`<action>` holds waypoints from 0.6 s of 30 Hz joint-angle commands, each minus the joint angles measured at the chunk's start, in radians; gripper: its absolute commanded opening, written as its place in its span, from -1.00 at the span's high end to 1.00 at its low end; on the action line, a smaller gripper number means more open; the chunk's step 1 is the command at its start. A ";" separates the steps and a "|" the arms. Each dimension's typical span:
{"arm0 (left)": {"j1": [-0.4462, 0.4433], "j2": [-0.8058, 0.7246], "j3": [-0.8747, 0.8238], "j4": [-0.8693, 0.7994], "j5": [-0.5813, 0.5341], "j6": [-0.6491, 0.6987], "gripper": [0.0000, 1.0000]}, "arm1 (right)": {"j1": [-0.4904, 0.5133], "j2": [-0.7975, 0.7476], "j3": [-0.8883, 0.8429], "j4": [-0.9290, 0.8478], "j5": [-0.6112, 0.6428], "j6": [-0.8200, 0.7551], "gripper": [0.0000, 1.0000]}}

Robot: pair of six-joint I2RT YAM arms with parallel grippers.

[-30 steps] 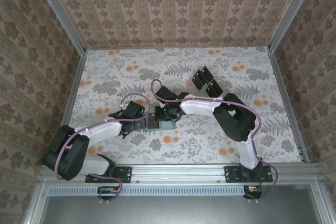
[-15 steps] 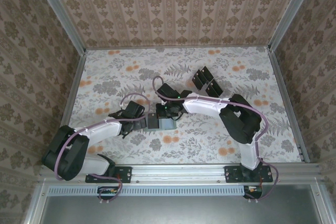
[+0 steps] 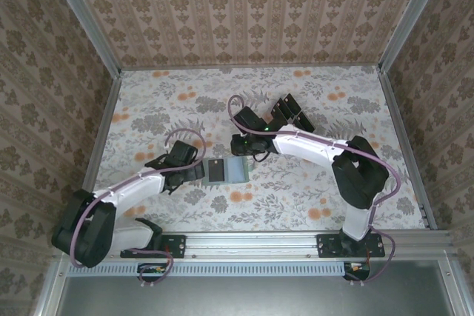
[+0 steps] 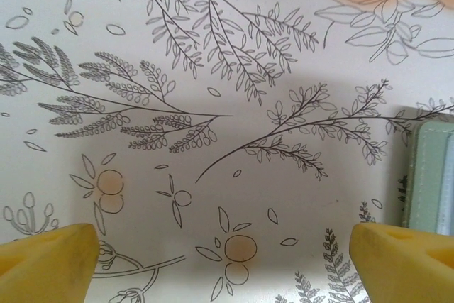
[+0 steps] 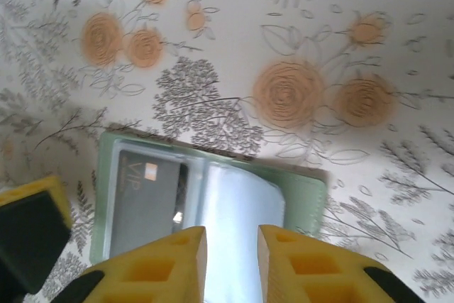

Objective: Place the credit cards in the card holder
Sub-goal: Touch the credit card at the card slot, then close the card holder at the center of the table.

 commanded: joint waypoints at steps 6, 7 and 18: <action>0.009 -0.077 0.006 0.006 0.065 0.045 -1.00 | -0.023 -0.105 -0.129 0.020 0.048 0.015 -0.04; 0.010 -0.084 -0.001 0.028 0.086 0.044 -0.99 | -0.030 -0.102 -0.133 0.024 -0.001 0.005 -0.05; 0.013 -0.058 -0.081 0.344 0.299 -0.062 -1.00 | -0.001 -0.052 -0.214 0.186 -0.217 0.044 0.20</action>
